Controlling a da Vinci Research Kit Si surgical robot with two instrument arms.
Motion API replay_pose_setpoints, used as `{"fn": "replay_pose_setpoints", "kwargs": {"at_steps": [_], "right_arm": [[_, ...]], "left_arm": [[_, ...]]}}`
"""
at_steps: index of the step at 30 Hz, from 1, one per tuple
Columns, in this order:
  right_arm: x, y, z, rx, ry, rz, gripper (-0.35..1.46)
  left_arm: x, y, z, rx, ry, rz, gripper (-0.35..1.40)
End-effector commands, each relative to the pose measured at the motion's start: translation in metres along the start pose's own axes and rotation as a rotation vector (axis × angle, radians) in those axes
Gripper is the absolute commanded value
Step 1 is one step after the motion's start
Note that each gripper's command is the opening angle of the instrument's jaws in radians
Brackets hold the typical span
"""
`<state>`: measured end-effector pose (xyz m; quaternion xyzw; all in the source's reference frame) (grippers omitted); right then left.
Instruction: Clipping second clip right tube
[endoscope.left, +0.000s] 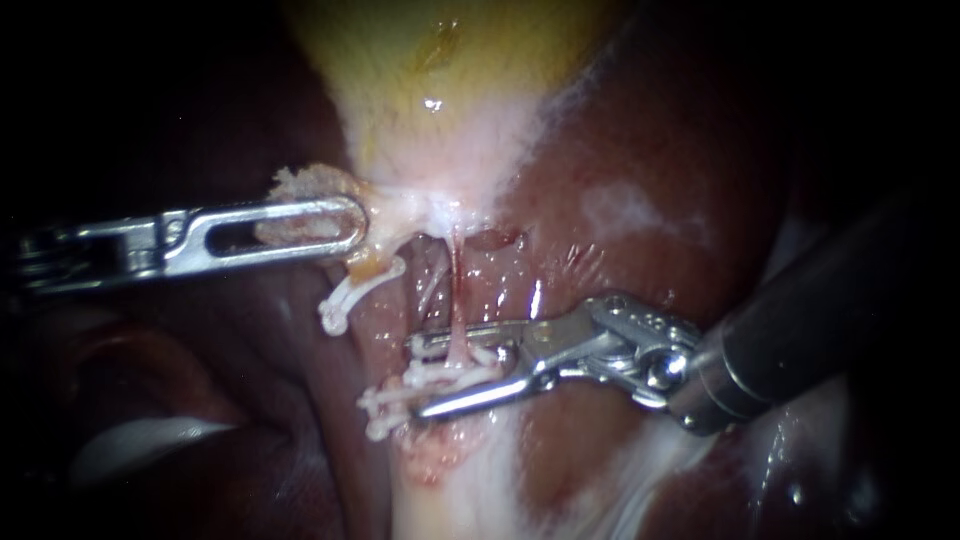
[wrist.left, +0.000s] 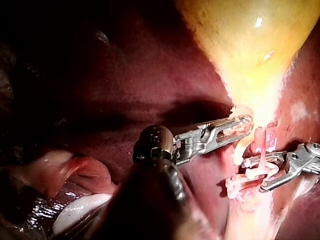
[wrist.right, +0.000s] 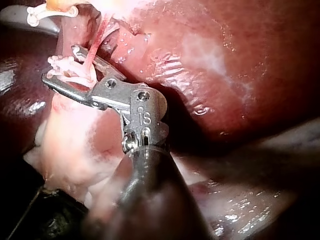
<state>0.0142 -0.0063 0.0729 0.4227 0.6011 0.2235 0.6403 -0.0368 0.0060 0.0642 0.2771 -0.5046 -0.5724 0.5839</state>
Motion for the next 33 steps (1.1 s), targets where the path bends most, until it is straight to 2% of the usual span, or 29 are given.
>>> {"fn": "replay_pose_setpoints", "kwargs": {"at_steps": [1,8,17,26,33], "right_arm": [[0.0000,0.0000,0.0000,0.006,0.009,0.008,0.50],[0.0001,0.0001,0.0000,0.029,0.046,0.053,0.50],[0.0003,-0.0002,0.0000,0.052,0.061,0.087,0.50],[0.0011,-0.0009,0.0000,0.073,0.085,0.114,0.50],[0.0012,-0.0010,0.0000,0.075,0.084,0.126,0.49]], "left_arm": [[0.0000,0.0000,0.0000,0.000,0.000,0.000,-0.35],[0.0000,0.0000,0.0000,0.000,0.000,0.000,-0.35],[0.0000,0.0000,0.0000,0.000,0.000,0.000,-0.35],[0.0000,0.0001,0.0000,0.000,0.000,0.000,-0.35],[0.0000,0.0001,0.0000,0.000,0.000,0.000,-0.35]]}}
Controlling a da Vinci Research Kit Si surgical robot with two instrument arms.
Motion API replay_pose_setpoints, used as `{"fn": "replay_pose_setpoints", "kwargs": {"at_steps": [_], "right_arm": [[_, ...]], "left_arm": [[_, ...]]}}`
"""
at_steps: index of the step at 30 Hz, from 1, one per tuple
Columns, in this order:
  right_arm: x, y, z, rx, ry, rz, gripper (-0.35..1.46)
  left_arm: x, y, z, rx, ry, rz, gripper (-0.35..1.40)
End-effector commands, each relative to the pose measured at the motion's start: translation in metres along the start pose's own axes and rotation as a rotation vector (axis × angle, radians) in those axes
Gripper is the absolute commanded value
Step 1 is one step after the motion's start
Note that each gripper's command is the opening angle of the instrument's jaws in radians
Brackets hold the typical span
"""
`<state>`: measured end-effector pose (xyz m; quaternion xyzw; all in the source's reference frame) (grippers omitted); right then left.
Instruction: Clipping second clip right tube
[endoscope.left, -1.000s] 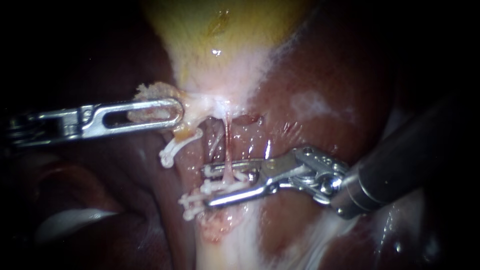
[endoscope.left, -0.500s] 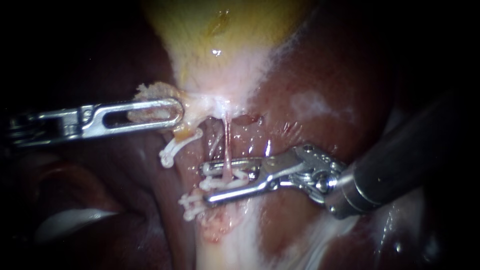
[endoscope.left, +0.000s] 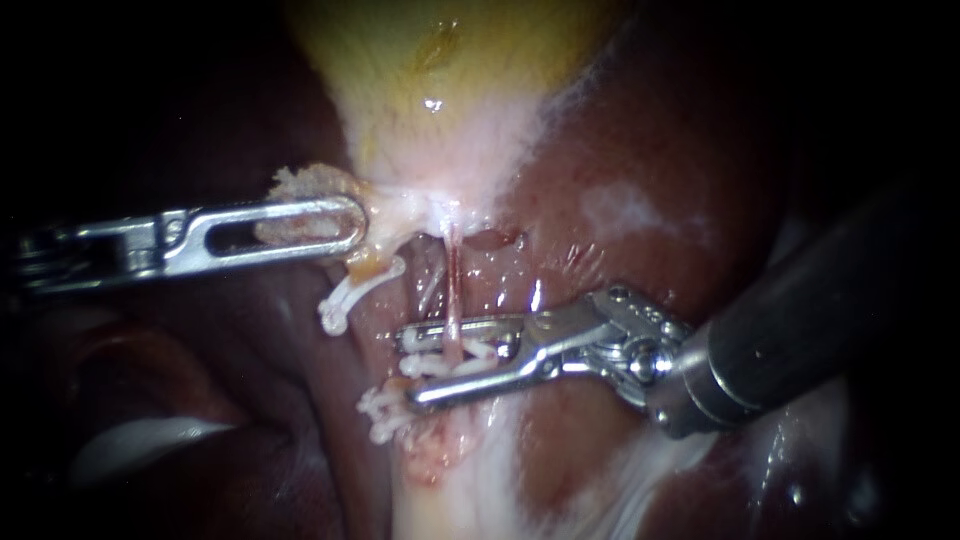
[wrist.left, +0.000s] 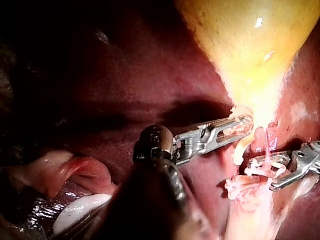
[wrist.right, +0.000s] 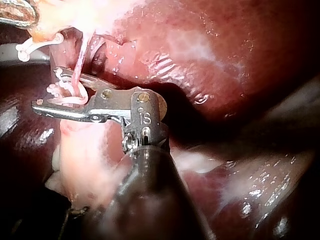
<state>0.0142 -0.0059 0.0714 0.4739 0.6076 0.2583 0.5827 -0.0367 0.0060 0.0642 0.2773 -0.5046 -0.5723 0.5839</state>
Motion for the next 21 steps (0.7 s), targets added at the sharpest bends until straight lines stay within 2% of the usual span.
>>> {"fn": "replay_pose_setpoints", "kwargs": {"at_steps": [1,13,21], "right_arm": [[0.0000,0.0000,0.0000,0.000,0.000,0.000,0.49],[0.0000,-0.0002,0.0001,0.008,-0.010,0.017,0.41],[0.0004,-0.0002,-0.0001,0.001,-0.008,0.025,0.21]], "left_arm": [[0.0000,0.0000,0.0000,0.000,0.000,0.000,-0.35],[0.0000,0.0001,0.0000,0.000,0.000,0.000,-0.35],[0.0000,0.0001,0.0000,-0.001,0.003,0.000,-0.35]]}}
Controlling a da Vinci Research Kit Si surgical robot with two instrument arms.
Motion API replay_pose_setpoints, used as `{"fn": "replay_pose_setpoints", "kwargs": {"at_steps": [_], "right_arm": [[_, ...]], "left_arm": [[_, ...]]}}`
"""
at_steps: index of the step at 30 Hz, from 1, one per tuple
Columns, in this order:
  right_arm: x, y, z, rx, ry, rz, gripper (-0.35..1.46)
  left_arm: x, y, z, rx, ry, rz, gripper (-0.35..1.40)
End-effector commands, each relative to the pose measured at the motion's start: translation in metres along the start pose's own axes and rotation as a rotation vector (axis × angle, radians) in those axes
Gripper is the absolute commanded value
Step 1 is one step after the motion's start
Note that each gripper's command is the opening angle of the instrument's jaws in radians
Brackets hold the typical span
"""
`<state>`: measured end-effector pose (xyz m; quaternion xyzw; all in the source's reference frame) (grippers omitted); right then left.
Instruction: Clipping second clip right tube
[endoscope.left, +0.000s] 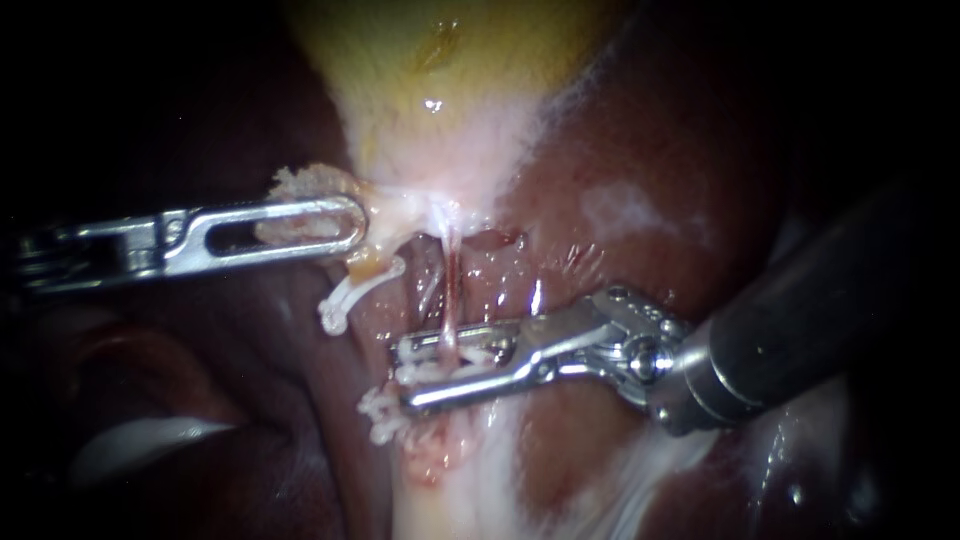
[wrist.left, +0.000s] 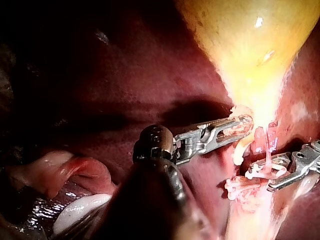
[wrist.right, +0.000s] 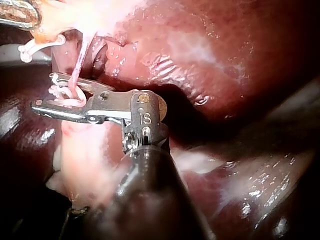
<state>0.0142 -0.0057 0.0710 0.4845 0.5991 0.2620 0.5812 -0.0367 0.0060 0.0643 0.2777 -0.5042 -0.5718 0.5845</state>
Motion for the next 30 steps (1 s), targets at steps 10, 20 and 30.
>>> {"fn": "replay_pose_setpoints", "kwargs": {"at_steps": [10,20,30], "right_arm": [[0.0005,0.0005,-0.0011,0.004,-0.028,0.010,-0.35],[0.0004,0.0005,-0.0013,-0.040,-0.059,0.010,-0.35],[0.0005,0.0005,-0.0013,-0.042,-0.058,0.010,-0.35]], "left_arm": [[0.0000,0.0000,0.0000,-0.002,0.001,0.000,-0.35],[0.0000,0.0000,0.0000,-0.002,0.001,0.000,-0.35],[0.0000,0.0000,0.0000,-0.002,0.001,0.000,-0.35]]}}
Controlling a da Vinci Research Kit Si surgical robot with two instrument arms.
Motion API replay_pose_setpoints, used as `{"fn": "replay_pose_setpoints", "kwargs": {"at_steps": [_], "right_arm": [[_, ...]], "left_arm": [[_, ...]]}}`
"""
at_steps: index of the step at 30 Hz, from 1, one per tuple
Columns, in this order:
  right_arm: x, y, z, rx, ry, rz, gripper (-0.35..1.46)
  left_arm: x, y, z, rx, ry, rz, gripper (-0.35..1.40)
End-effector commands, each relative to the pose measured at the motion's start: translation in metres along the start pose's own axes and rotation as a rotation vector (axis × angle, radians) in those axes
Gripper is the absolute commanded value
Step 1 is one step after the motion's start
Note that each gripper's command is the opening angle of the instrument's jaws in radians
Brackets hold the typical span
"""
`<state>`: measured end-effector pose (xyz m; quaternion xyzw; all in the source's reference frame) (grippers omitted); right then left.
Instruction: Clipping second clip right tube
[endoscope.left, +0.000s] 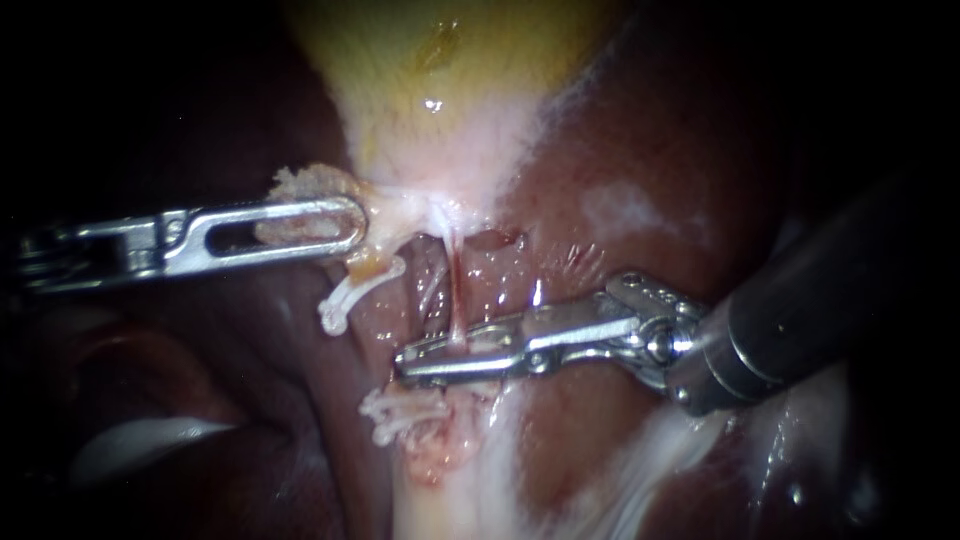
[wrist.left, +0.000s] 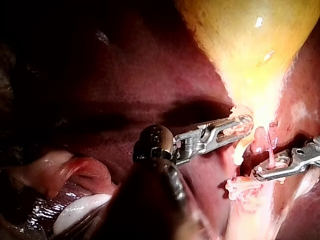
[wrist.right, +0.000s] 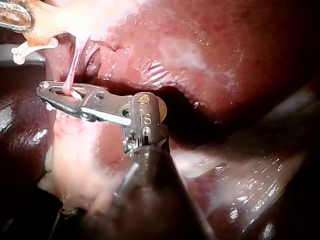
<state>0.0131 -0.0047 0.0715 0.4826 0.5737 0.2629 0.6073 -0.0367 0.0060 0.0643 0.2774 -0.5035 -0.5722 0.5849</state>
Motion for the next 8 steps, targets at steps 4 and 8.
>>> {"fn": "replay_pose_setpoints", "kwargs": {"at_steps": [4,8], "right_arm": [[0.0000,0.0000,0.0000,0.002,-0.001,0.000,-0.35],[0.0001,0.0000,-0.0001,0.002,-0.001,0.000,-0.35]], "left_arm": [[0.0000,0.0000,0.0000,0.000,0.000,0.000,-0.35],[0.0000,0.0000,0.0000,0.000,0.000,0.000,-0.35]]}}
